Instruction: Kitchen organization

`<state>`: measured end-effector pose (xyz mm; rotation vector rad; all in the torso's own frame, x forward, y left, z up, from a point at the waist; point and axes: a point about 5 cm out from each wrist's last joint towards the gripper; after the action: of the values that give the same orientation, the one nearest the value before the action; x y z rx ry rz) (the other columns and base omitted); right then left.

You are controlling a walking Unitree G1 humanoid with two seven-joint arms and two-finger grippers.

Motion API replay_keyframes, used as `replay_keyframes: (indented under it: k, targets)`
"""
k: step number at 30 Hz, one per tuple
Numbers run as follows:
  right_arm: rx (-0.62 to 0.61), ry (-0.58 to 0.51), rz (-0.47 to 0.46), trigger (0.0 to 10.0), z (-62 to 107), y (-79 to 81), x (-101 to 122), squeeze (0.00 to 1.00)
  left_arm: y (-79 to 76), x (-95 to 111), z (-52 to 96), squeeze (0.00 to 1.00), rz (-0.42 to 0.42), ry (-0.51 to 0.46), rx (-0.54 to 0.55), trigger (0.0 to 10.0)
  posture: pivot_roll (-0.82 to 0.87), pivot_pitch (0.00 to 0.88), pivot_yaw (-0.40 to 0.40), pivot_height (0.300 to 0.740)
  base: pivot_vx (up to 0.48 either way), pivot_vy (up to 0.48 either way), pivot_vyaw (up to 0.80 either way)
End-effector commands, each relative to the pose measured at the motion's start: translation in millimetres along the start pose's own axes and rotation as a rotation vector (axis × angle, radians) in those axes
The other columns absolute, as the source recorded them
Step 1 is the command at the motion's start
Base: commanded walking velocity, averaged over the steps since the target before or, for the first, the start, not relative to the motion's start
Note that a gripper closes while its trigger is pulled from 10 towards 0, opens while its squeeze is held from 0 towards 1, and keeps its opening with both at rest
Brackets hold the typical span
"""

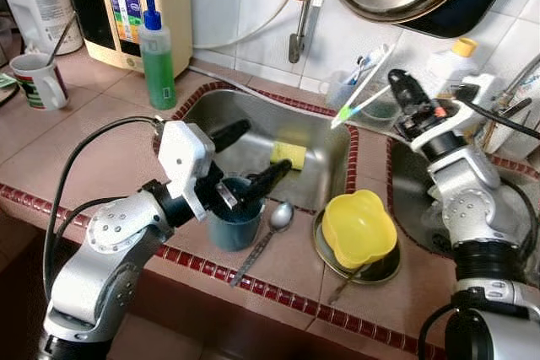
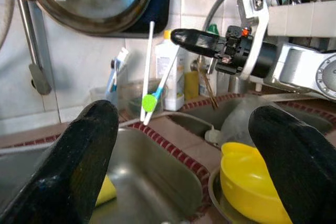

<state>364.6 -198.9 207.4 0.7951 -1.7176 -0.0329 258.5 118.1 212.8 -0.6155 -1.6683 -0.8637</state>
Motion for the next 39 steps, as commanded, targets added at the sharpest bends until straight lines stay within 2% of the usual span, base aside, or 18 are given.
replay_keyframes:
  k: [1,4,12,18,21,31,39]
  targets:
    - [0.013,0.016,0.029,10.0,-5.6,0.1,6.1,0.00,-2.3,4.5,-5.0,0.00,-0.001,0.021,-0.019,10.0,0.13,0.014,-0.105,0.740,0.000,0.000,0.00]
    - [0.031,0.048,0.035,10.0,-8.4,1.3,2.0,0.00,-0.5,3.8,-7.0,0.00,0.015,0.055,-0.017,10.0,0.13,0.022,-0.104,0.740,0.000,0.000,0.00]
    - [0.060,0.105,0.031,10.0,-17.2,3.8,-5.3,0.00,5.9,6.1,-6.8,0.00,-0.017,0.104,-0.003,10.0,0.13,0.042,-0.102,0.740,0.000,0.000,0.00]
    - [0.090,0.158,0.022,10.0,-25.3,5.9,-11.3,0.00,7.8,9.3,-4.5,0.00,-0.034,0.155,-0.034,10.0,0.14,0.058,-0.105,0.740,0.000,0.000,0.00]
    - [0.095,0.191,-0.010,10.0,-31.5,7.3,-16.6,0.00,10.4,6.7,-1.1,0.00,-0.096,0.204,-0.046,10.0,0.14,0.063,-0.106,0.740,0.000,0.000,0.00]
    - [0.093,0.215,-0.091,10.0,-43.9,11.0,-23.1,0.00,11.8,10.3,-2.7,0.00,-0.127,0.242,-0.080,10.0,0.15,0.065,-0.099,0.740,0.000,0.000,0.00]
    - [0.103,0.248,-0.117,10.0,-48.9,16.5,-32.0,0.00,16.9,13.3,-2.6,0.00,-0.136,0.249,-0.071,10.0,0.16,0.065,-0.101,0.740,0.000,0.000,0.00]
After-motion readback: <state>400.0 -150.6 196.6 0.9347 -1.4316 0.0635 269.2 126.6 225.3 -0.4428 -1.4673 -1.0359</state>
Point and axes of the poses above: a point about 5 cm out from each wrist's last joint towards the gripper, its own z axis pointing back from the gripper into the wrist, its own x axis along the axis of the wrist's last joint, y = z × x, and after that the axes turned 7 degrees about -z, right-handed
